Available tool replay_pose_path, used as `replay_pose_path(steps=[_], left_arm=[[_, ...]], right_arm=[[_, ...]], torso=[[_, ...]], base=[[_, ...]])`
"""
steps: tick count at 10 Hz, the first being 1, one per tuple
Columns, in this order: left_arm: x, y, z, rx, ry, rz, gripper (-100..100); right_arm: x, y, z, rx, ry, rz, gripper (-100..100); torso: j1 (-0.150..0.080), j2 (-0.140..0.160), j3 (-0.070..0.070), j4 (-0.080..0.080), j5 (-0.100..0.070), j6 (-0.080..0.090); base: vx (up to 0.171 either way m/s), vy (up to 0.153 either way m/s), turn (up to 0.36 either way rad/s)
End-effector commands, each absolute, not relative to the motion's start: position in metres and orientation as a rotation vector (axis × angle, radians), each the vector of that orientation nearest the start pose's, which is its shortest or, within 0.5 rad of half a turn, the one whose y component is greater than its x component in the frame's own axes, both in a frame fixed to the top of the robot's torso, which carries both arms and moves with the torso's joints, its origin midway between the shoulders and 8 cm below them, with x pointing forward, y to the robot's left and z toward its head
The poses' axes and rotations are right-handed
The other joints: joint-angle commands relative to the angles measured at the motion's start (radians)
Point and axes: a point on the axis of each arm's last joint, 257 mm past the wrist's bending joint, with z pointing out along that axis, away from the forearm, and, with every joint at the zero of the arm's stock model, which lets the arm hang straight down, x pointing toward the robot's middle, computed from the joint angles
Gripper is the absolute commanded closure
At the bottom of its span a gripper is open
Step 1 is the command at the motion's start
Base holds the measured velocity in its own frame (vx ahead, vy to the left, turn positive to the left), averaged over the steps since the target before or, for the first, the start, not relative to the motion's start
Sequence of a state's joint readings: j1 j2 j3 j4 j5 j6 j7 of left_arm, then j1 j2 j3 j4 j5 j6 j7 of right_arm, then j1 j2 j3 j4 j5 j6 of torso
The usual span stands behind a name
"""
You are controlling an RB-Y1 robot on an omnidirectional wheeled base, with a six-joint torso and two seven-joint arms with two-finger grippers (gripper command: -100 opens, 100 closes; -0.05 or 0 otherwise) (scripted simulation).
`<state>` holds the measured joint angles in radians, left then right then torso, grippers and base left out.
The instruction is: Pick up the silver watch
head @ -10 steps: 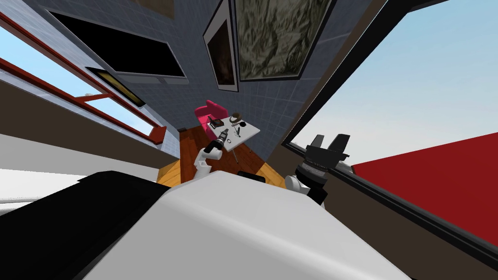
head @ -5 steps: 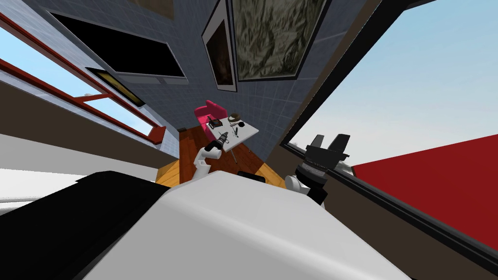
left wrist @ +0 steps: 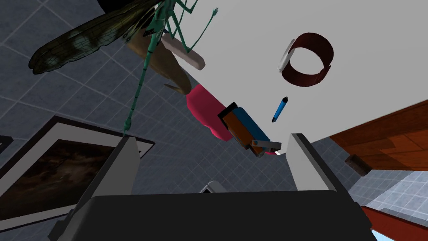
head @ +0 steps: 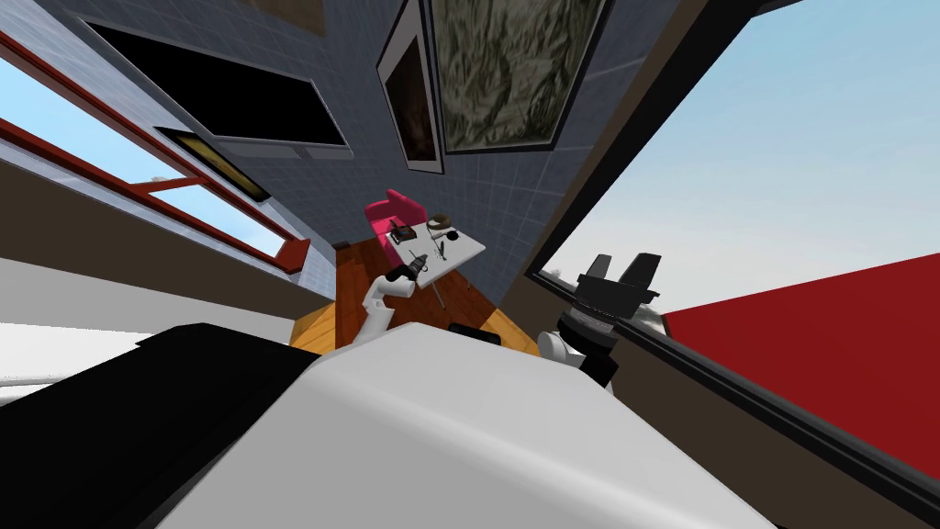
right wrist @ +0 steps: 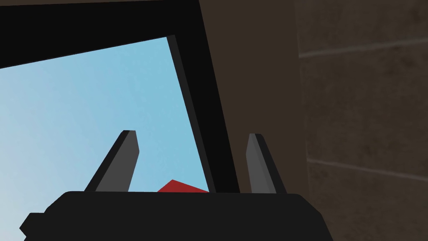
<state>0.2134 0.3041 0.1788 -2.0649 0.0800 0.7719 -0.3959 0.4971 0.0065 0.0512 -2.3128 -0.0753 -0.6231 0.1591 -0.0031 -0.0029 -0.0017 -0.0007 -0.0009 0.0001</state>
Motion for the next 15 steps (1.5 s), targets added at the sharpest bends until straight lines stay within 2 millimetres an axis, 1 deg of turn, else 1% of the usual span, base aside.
replay_pose_path(steps=[1,2,3,4,5,7,8,10,11,15], left_arm=[[0.443,0.412,-0.242,-1.133,1.706,-0.35,-100],[0.439,0.425,-0.252,-1.144,1.742,-0.298,-100],[0.437,0.426,-0.255,-1.151,1.749,-0.292,-100],[0.431,0.439,-0.265,-1.167,1.788,-0.237,-100],[0.43,0.439,-0.266,-1.169,1.79,-0.235,-100],[0.417,0.467,-0.283,-1.198,1.857,-0.128,-100],[0.415,0.467,-0.284,-1.202,1.861,-0.124,-100],[0.399,0.493,-0.297,-1.233,1.92,-0.021,-100],[0.399,0.493,-0.297,-1.234,1.921,-0.021,-100],[0.369,0.539,-0.312,-1.289,2.001,0.151,-100]], right_arm=[[0.315,-0.27,0.061,0.542,0.481,1.279,0],[0.315,-0.27,0.061,0.542,0.481,1.279,0],[0.315,-0.27,0.061,0.542,0.481,1.279,0],[0.315,-0.27,0.061,0.542,0.481,1.279,0],[0.315,-0.27,0.061,0.542,0.481,1.279,0],[0.315,-0.27,0.061,0.542,0.481,1.279,0],[0.315,-0.27,0.061,0.542,0.481,1.279,0],[0.315,-0.27,0.061,0.542,0.481,1.279,0],[0.315,-0.27,0.061,0.542,0.481,1.279,0],[0.315,-0.27,0.061,0.542,0.481,1.279,0]], torso=[[0.0,0.0,0.0,0.0,0.0,0.0],[0.001,0.0,0.0,0.0,0.0,0.0],[0.0,0.0,0.0,0.0,0.0,0.0],[0.001,0.0,0.0,0.0,0.0,0.0],[0.001,0.0,0.0,0.0,0.0,0.0],[0.0,0.0,0.0,0.0,0.0,0.0],[0.0,-0.001,-0.001,0.0,0.0,0.0],[0.0,-0.002,-0.001,0.0,0.0,0.0],[0.0,-0.002,-0.001,-0.001,0.0,0.0],[0.0,-0.002,-0.001,0.0,0.0,0.0]], base=[[0.038,-0.045,-0.001],[0.041,-0.051,-0.019],[0.028,-0.046,-0.008],[0.033,-0.047,-0.026],[0.031,-0.042,-0.007],[0.045,-0.062,-0.039],[0.059,-0.057,-0.008],[0.067,-0.06,-0.047],[0.039,-0.05,-0.012],[0.056,-0.055,-0.051]])
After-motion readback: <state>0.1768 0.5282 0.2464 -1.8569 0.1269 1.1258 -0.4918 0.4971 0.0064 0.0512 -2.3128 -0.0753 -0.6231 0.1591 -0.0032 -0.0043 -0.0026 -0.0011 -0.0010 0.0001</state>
